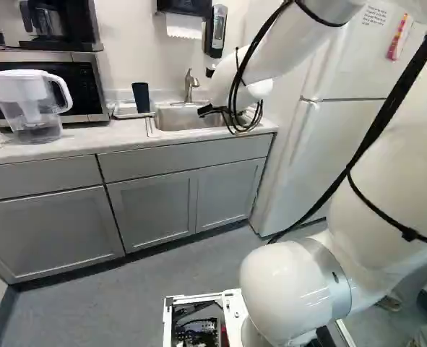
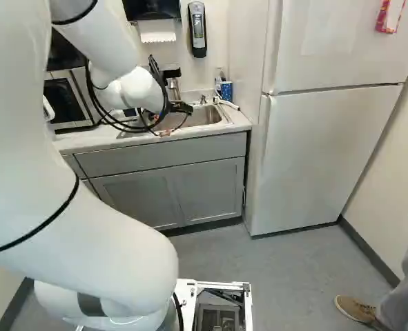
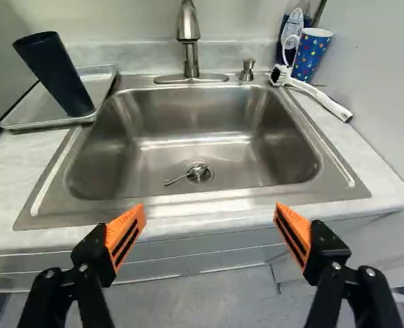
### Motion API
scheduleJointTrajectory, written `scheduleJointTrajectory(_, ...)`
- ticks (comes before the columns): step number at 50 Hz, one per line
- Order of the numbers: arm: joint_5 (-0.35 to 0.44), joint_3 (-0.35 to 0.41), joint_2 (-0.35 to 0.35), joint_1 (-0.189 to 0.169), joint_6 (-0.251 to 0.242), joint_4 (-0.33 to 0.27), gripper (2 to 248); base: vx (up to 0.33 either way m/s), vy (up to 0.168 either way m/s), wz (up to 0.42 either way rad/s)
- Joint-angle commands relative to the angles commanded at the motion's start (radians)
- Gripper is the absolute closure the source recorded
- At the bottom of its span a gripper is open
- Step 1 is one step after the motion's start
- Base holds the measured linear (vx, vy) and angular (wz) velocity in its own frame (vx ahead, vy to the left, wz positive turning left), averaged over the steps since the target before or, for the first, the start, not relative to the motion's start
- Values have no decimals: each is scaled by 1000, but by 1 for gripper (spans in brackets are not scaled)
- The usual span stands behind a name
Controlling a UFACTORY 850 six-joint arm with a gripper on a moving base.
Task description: Rinse the cup and place it in the tray
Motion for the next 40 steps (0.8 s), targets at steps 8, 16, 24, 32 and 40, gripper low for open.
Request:
scheduleJointTrajectory(8,84,78,19,-11,-4,8,3,0,0,0)
scheduleJointTrajectory(16,171,159,38,-23,-8,17,3,0,0,0)
scheduleJointTrajectory(24,252,233,56,-33,-12,24,3,0,0,0)
scheduleJointTrajectory(32,325,301,73,-43,-15,31,3,0,0,0)
scheduleJointTrajectory(40,391,362,88,-52,-18,38,3,0,0,0)
